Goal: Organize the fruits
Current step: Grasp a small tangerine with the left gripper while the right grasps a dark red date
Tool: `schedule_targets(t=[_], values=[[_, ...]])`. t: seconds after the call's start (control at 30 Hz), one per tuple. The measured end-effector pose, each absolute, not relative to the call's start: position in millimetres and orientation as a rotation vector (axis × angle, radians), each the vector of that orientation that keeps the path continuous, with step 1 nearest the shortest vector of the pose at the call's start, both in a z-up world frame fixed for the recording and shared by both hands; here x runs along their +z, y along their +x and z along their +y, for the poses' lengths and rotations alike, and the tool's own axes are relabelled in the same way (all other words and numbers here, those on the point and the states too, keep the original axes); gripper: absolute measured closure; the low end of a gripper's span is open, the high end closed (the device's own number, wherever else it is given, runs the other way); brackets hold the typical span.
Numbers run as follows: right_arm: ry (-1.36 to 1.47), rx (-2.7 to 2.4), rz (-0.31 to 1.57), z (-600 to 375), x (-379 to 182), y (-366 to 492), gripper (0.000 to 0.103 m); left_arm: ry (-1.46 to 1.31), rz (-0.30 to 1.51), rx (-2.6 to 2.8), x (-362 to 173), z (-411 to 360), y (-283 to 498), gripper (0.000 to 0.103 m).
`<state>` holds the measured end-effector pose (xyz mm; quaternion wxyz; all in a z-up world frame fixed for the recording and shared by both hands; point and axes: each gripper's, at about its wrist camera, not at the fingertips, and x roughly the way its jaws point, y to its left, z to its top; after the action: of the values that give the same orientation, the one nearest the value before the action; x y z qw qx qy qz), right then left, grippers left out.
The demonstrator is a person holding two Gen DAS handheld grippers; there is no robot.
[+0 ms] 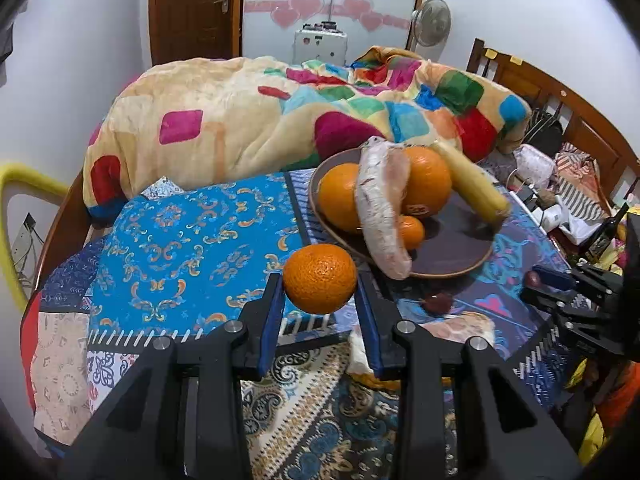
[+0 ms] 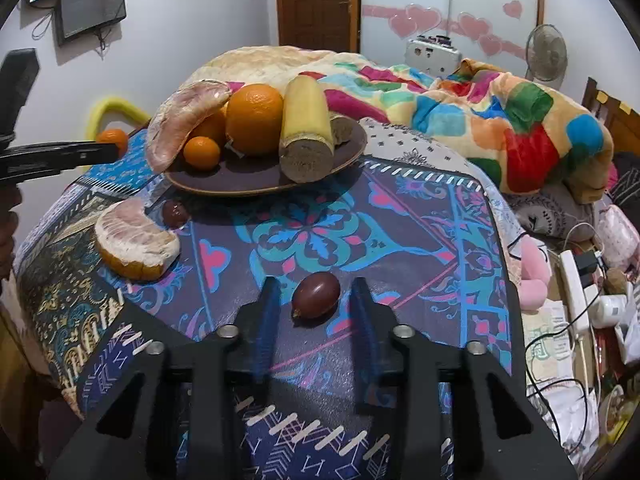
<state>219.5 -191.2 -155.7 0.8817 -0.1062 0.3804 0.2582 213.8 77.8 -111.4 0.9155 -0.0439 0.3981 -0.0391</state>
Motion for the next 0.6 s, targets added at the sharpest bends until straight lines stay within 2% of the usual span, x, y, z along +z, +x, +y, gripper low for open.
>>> schedule_targets(t=[0.07, 0.6], values=[[-0.219, 0.535, 0.788, -190.4, -155.5, 219.0, 0.083, -0.089, 0.811, -0.087, -108.5, 74.6, 211.4, 0.067], [-0.174, 0.592, 0.682, -180.1, -111.4, 224.9, 0.083, -0.076, 0.752, -0.197, -86.4, 24.8, 223.0, 0.067]])
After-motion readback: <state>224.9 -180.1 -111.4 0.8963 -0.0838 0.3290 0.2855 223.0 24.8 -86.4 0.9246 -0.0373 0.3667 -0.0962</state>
